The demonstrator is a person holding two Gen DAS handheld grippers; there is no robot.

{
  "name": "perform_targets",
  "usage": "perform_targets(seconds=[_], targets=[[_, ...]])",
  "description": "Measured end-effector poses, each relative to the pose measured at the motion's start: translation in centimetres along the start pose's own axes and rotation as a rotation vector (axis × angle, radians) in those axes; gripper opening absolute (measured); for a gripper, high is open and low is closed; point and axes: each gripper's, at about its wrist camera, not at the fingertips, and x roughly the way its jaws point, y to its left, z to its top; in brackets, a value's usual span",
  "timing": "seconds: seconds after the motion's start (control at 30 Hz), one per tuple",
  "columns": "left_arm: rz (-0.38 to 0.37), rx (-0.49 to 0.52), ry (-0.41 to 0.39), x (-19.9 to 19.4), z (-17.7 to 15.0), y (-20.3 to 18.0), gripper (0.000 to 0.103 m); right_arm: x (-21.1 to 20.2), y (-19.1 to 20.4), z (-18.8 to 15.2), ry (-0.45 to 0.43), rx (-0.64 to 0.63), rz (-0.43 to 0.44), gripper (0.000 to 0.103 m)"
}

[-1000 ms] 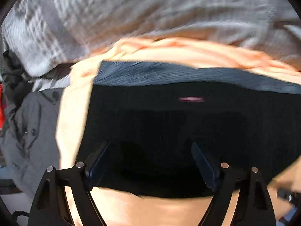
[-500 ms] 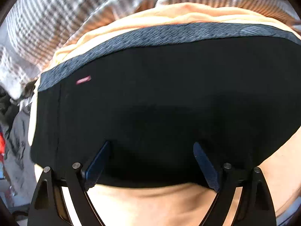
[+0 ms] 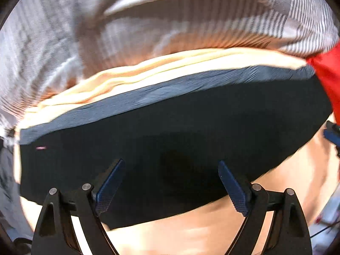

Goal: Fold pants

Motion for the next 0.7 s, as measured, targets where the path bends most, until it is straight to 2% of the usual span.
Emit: perform_targets(seconds=[0.03,0.13,0.23,0.3,0.37,0.4,0.5,0.6,0.63,0.7], targets=[[-0.005,-0.007,-0.006,0.3,0.3,-0.7,0.090,0.6,0.7,1.2,-0.002,-0.024,0.005,0.025],[0.047,-0.006,-0.004,2.5,1.6,-3.4,0.090,4.1,3.4,4.0,0.038,-0.124,0.044,0.025],[0.062,-0.054,0.036,4.2,1.3,-4.0,0.090,7.8,5.9,4.7,0.114,-0.223,0.049,0.025],[0.053,-0.090,0.039,4.7,1.0,-3.9,0.090,10.3,7.4,4.7,0.144,-0.316,0.013,0.025],[0.043,-0.118,0.035,4.8,0.9,-3.7,0.091,11.0,7.9,5.5,0.116,-0.389,-0.022,0.021],[0.053,-0.118,0.031,4.9,0.7,-3.8,0.095,10.6,7.6,6.4,0.084,-0.398,-0.042,0.021],[0.066,-0.128,0.026,5.3,0.5,-3.6,0.097,8.6,5.3,9.4,-0.021,-0.324,-0.115,0.021],[0.062,-0.149,0.031,5.9,-0.2,-3.4,0.097,4.9,1.2,12.3,-0.140,-0.181,-0.194,0.014],[0.066,-0.148,0.033,6.4,0.2,-2.6,0.097,3.1,0.0,12.7,-0.169,-0.121,-0.181,0.013],[0.077,-0.146,0.034,7.6,0.1,-1.8,0.097,1.0,-0.5,12.0,-0.186,-0.090,-0.141,0.014]])
